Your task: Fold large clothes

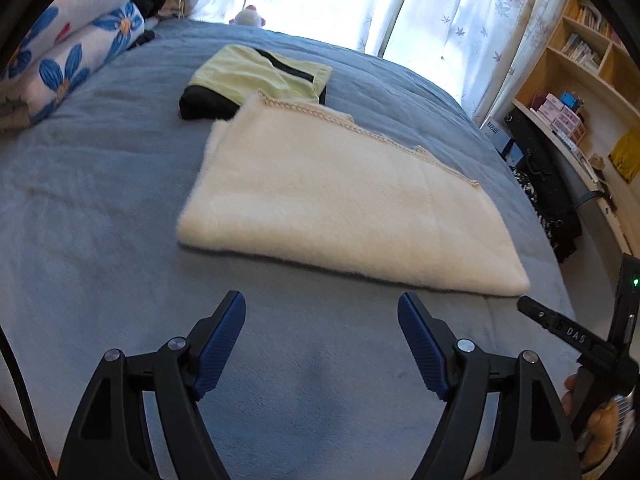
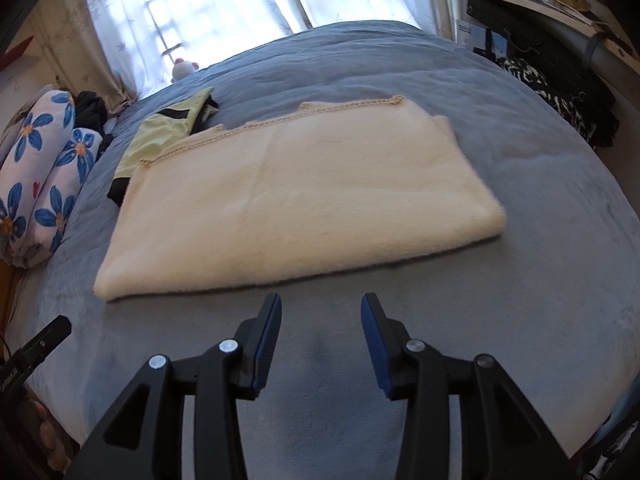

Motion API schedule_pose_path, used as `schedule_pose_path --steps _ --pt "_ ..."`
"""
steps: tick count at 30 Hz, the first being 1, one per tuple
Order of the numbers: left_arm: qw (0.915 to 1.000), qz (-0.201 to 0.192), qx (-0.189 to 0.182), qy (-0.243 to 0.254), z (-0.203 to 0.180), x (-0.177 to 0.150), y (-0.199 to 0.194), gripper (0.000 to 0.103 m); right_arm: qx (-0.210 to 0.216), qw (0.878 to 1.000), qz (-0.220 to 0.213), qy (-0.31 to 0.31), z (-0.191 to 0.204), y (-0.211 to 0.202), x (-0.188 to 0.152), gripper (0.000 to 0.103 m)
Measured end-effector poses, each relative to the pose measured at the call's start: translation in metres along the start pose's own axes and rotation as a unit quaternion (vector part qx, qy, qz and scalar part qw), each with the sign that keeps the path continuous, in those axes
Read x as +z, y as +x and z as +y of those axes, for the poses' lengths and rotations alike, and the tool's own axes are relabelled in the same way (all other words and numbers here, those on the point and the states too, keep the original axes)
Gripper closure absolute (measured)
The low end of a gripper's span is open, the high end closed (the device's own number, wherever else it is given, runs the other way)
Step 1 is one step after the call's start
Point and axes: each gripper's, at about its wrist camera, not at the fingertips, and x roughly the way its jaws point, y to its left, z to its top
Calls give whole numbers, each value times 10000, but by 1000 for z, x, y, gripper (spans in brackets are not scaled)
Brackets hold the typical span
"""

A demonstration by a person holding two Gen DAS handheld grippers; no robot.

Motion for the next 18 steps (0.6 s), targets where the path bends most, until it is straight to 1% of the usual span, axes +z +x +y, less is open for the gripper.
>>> schedule_pose_path --steps 3,9,12,18 --pt "9997 116 -158 -137 2 -2 8 26 85 9997 -89 -192 12 -1 -4 61" --pt "9987 304 -329 -254 0 -7 25 26 210 9978 -277 -559 31 -2 -10 61" --pt "9974 442 -453 -356 1 -10 36 26 237 9969 -292 -688 38 1 -12 61" --pt "9951 616 -592 -503 5 -15 54 26 299 9967 -220 -717 42 10 -13 61"
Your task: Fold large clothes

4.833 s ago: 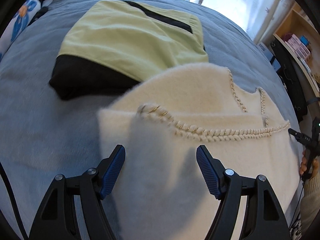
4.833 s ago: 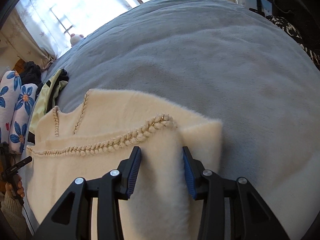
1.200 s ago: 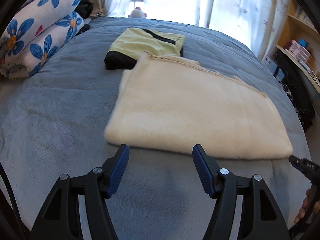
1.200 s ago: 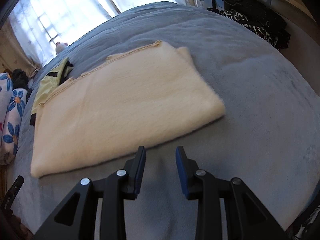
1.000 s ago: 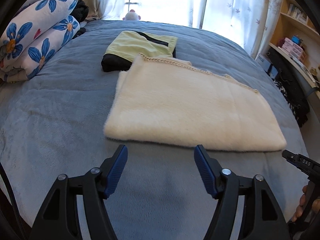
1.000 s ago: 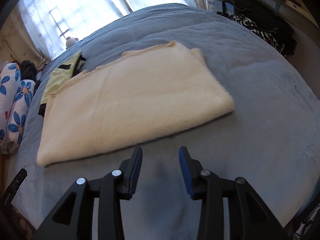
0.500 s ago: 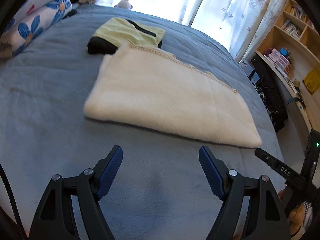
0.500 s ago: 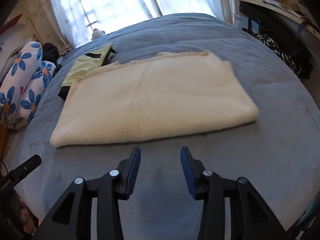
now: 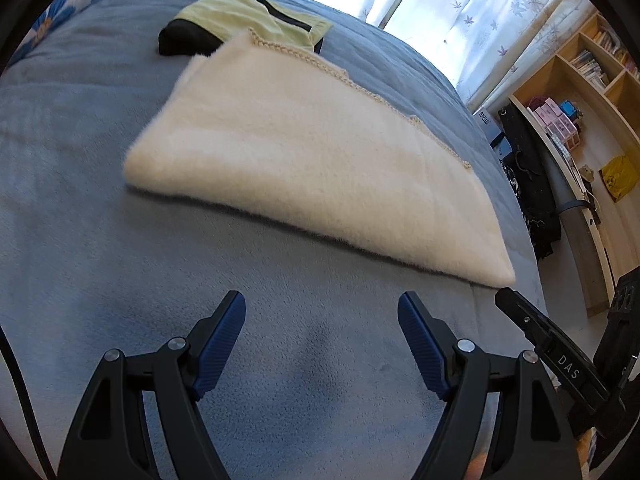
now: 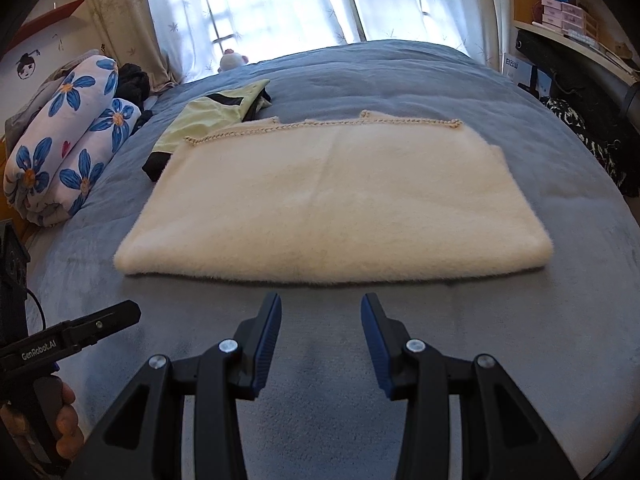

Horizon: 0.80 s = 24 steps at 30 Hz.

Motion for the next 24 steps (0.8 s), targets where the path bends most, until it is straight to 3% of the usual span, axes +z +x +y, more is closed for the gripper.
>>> schedule_pose_path --steps 12,24 --pt "9985 78 -287 -467 18 5 29 26 48 9999 77 113 -4 16 -1 61" --pt "9926 -141 -610 -1036 38 19 63 26 24 9997 143 172 -7 34 4 61"
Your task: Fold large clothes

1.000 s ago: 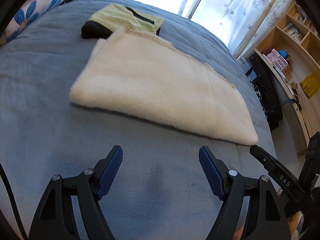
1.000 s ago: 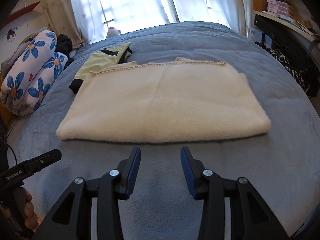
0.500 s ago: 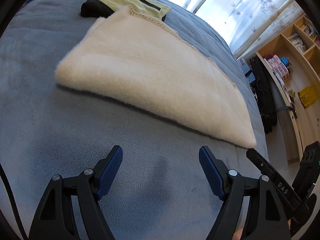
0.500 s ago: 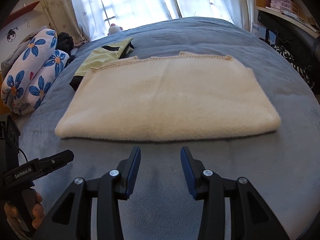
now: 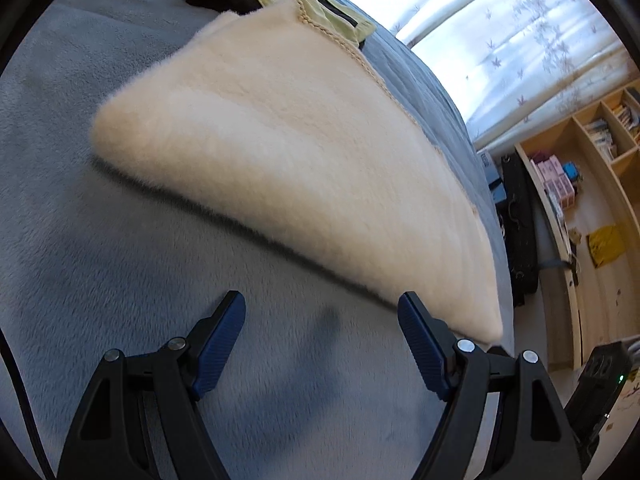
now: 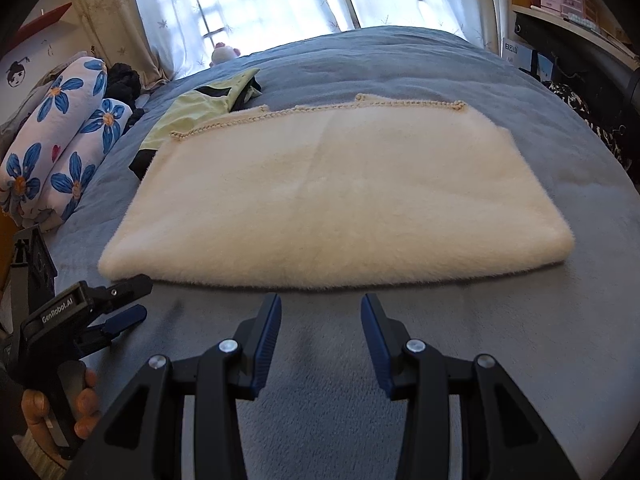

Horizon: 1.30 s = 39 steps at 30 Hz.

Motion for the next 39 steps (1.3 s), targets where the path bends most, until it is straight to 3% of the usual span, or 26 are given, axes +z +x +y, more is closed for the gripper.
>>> schedule_pose_path --steps 7,21,24,26,29,33,36,39 --pt "9996 -202 -177 -116 0 15 19 26 -59 10000 6 -65 2 7 3 61" --pt "9965 -773 -104 -286 1 71 48 27 -169 9976 -290 -601 22 28 26 62" --pt "9949 -973 93 -242 1 73 47 43 -159 9975 -269 -636 24 40 37 62" --pt "9939 -1064 288 -71 2 71 44 65 -191 9971 -300 -679 26 48 47 64" --pt "9914 -1228 363 261 -6 69 34 77 -171 9961 -345 -795 33 61 64 80" --pt "9802 -1551 819 917 -40 60 19 81 -233 9940 -387 -998 44 82 84 87" --pt "9706 -1814 961 1256 -63 54 3 82 -110 9936 20 -1127 47 107 87 87" --pt "9596 -1996 1069 1671 -94 45 -13 83 -44 9923 51 -1238 46 112 79 87"
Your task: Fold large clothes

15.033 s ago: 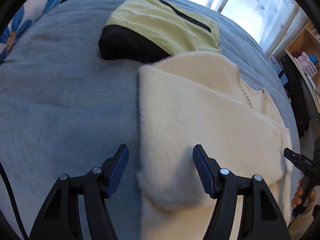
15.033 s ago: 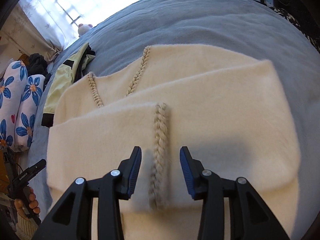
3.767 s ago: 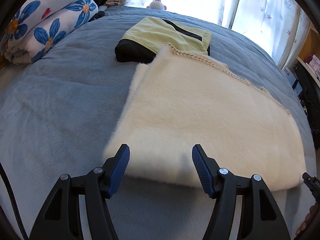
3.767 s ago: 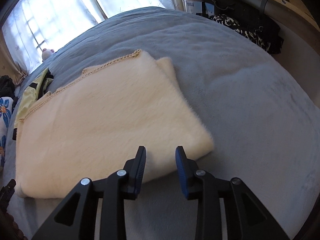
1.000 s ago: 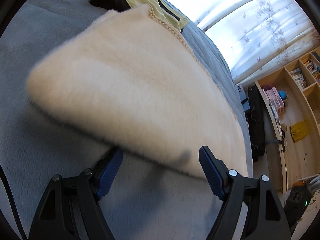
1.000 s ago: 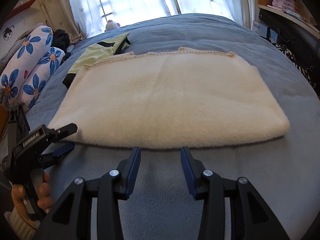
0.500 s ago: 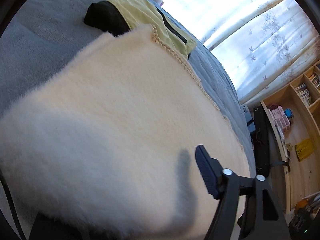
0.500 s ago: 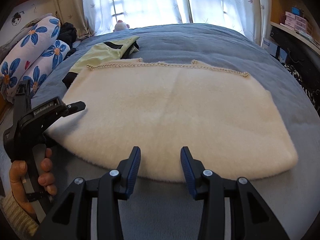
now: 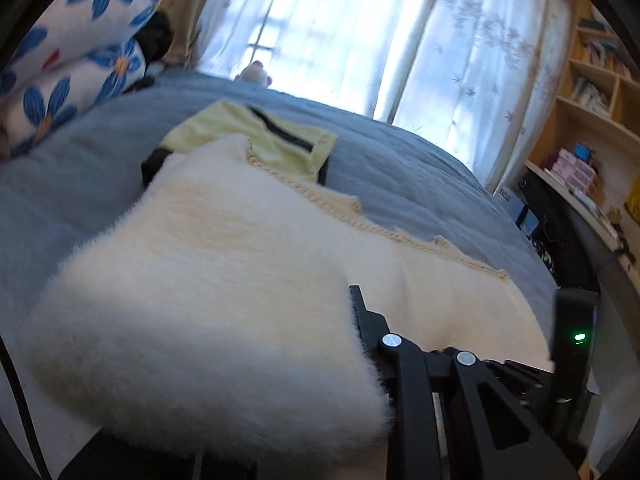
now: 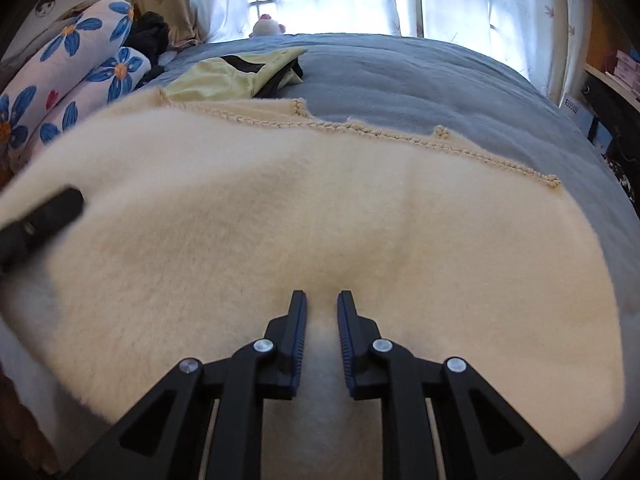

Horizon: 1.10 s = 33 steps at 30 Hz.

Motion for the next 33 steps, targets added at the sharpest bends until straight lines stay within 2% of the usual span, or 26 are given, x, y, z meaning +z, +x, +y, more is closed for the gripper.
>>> schedule_pose_path --steps 3,7,9,11,13,14,17,20,23,25,27,29,30,31,32,33 --pt "9984 -259 35 507 -33 5 -20 83 330 9994 35 113 -4 -8 -6 87" --pt "9941 -362 141 1009 -68 12 -30 83 623 9978 15 211 -13 -14 -13 87" --pt "9917 -397 211 1203 -80 15 -31 83 924 9946 71 463 -24 -18 -15 87" --pt "9865 -445 344 1540 -101 20 -29 83 1318 9877 179 819 -42 -27 -16 87" --pt "9792 -488 410 1925 -127 24 -26 83 1502 9801 232 1274 -68 -42 -23 88" --pt "9763 -515 389 2066 -141 25 -25 84 1358 9785 244 1531 -85 -52 -31 88" --pt "9668 -563 168 2488 -191 18 -23 84 484 9762 227 2102 -143 -80 -58 88" --pt "9569 -573 -185 2840 -245 -6 -16 83 -154 9634 73 2674 -202 -110 -87 88" --pt "9418 -391 -466 3305 -293 -41 1 82 -663 9467 -42 3151 -250 -137 -113 88" --pt "9124 77 -398 4072 -329 -84 34 82 -870 9387 -86 3335 -270 -148 -125 88" --pt "8825 517 -89 4673 -348 -121 64 76 -950 9332 -69 3464 -282 -154 -133 88" --pt "8632 448 158 5026 -355 -144 71 70 -906 9327 -82 3491 -285 -157 -138 88" --pt "8581 374 188 5119 -356 -148 69 67 -865 9330 -83 3491 -285 -159 -140 88" --pt "8588 412 73 5106 -356 -147 66 57 -803 9341 -99 3478 -283 -160 -141 88" --pt "8632 507 -120 5021 -355 -143 62 44 -750 9349 -98 3466 -281 -159 -141 88" --pt "8692 615 -324 4896 -352 -137 57 38 -701 9356 -97 3458 -280 -159 -142 88"
